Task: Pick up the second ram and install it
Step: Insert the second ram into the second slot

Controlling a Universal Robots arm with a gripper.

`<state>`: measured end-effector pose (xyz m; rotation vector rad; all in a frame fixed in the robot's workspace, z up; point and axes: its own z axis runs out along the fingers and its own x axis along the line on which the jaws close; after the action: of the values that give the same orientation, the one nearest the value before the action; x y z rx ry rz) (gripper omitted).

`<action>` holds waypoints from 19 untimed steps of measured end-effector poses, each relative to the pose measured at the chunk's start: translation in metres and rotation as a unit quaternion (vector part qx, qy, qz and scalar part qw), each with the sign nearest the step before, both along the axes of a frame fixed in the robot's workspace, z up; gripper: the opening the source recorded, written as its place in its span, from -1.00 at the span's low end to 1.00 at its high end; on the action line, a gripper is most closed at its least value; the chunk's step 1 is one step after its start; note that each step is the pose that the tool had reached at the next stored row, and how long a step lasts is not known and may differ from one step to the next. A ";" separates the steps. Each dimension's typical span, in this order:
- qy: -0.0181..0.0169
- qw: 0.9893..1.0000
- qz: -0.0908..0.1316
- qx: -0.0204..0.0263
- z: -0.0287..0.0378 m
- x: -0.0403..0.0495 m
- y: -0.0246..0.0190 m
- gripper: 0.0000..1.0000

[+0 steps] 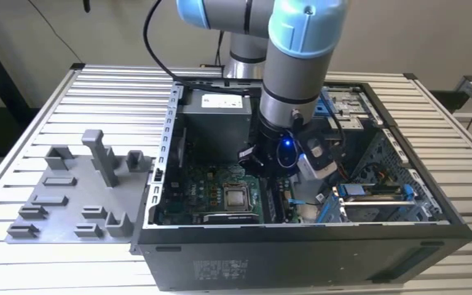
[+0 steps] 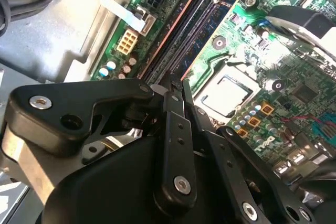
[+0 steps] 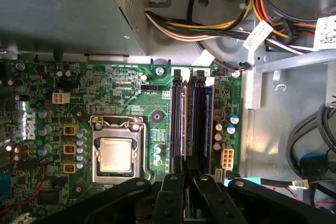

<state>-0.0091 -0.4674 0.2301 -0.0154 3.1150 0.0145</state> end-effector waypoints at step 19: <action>-0.001 1.000 -0.011 0.006 -0.0048 0.0001 -0.0001 -0.73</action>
<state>-0.0090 -0.4675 0.2252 0.0184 3.1136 0.0312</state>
